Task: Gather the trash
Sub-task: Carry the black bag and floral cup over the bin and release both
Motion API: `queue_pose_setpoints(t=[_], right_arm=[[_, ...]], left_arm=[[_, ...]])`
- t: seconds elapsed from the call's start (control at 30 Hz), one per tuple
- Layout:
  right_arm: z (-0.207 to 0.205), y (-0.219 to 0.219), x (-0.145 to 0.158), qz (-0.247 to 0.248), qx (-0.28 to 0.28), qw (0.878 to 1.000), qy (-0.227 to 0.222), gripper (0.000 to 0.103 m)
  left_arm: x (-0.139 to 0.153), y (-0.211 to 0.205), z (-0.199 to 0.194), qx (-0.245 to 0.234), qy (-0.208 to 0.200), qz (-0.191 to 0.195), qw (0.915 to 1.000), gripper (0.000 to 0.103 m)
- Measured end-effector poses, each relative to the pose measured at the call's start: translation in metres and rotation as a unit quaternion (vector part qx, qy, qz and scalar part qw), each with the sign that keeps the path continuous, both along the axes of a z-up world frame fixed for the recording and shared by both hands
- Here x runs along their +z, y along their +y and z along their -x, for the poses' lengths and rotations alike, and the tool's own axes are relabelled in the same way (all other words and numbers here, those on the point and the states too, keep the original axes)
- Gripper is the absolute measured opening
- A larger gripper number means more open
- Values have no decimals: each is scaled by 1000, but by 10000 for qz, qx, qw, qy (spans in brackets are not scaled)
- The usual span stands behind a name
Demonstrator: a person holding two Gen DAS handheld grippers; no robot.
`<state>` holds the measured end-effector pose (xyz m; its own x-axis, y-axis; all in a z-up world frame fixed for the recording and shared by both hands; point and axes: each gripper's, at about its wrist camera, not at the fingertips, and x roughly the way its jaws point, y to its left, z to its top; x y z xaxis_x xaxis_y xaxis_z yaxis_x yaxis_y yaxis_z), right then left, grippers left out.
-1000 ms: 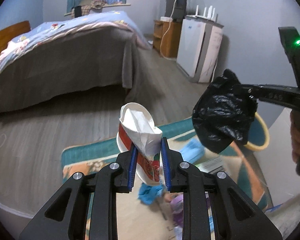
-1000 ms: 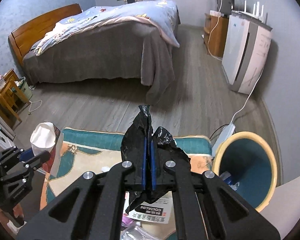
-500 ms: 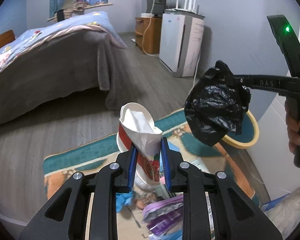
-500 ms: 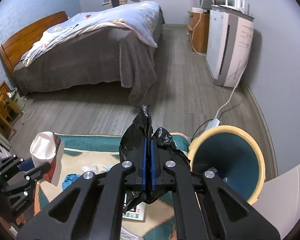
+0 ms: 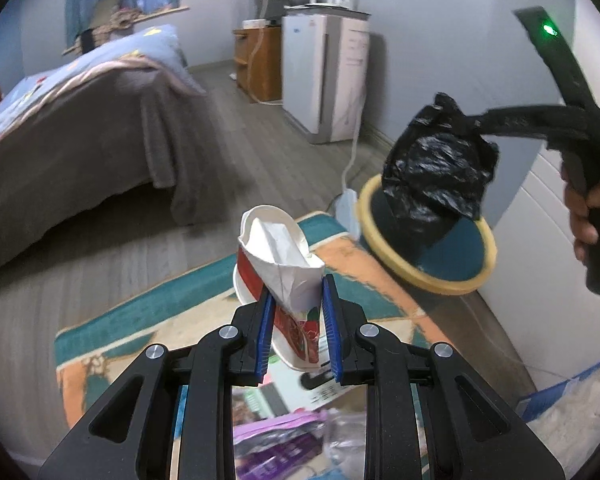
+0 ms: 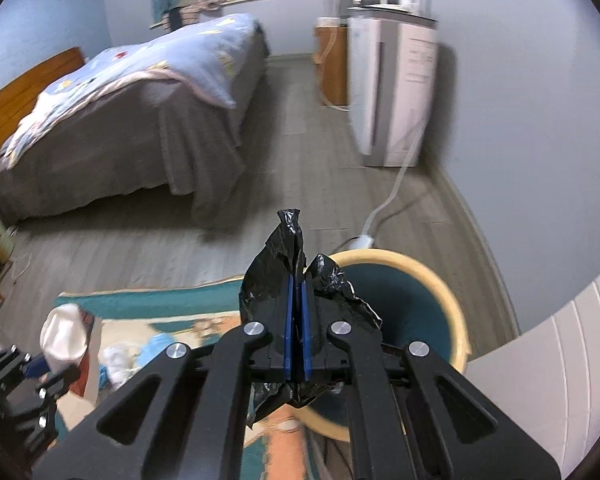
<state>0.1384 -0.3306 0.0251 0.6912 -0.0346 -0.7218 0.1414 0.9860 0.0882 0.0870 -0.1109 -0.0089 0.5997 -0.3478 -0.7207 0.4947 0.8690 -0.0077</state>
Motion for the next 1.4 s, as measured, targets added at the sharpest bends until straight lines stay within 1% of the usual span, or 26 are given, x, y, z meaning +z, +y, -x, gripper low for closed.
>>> queue_pose_setpoints(t=[0.07, 0.17, 0.27, 0.33, 0.43, 0.57, 0.67, 0.83, 0.9, 1.03, 1.07, 1.13, 1.2, 1.3, 1.4], right_arm=[[0, -9, -4, -27, -120, 9999, 32, 3], [0, -23, -10, -11, -287, 9995, 114, 3], [-1, -40, -18, -111, -533, 9983, 208, 3], [-2, -45, -22, -16, -628, 9977, 265, 3], [-4, -56, -34, -23, -795, 9960, 414, 3], [-9, -66, -54, -38, -958, 9930, 684, 3], [-13, -72, -68, -185, -1032, 9907, 863, 3], [-13, -76, -77, -366, -1084, 9884, 993, 3], [-12, -78, -79, -484, -1070, 9879, 1011, 3], [-12, -85, -84, -938, -1102, 9840, 1041, 3], [-12, -87, -86, -1006, -1105, 9833, 1042, 3], [-13, -89, -89, -1269, -1065, 9808, 1024, 3], [-14, -89, -92, -1479, -1003, 9786, 1017, 4], [-17, -84, -93, -1601, -878, 9779, 1021, 4], [-20, -78, -95, -1901, -709, 9739, 1014, 4]], left_arm=[[1, -13, 3, -125, -66, -45, 9999, 25], [-2, -36, 3, -304, -58, -71, 9995, 25], [-7, -59, 3, -493, 17, -56, 9988, 25], [-10, -75, 2, -655, 60, -102, 9978, 25], [-15, -100, -2, -899, 79, -224, 9957, 25], [-26, -127, -17, -1072, 221, -199, 9938, 25], [-33, -143, -28, -1165, 281, -149, 9927, 25], [-43, -168, -42, -1245, 287, -113, 9917, 25], [-48, -177, -48, -1279, 264, -175, 9913, 25], [-59, -191, -54, -1317, 242, -400, 9902, 25], [-62, -193, -56, -1298, 246, -422, 9903, 28], [-64, -191, -58, -1233, 254, -408, 9912, 37], [-64, -187, -58, -1164, 230, -379, 9922, 59], [-63, -179, -60, -1045, 201, -358, 9937, 60], [-59, -169, -58, -942, 180, -319, 9949, 65]])
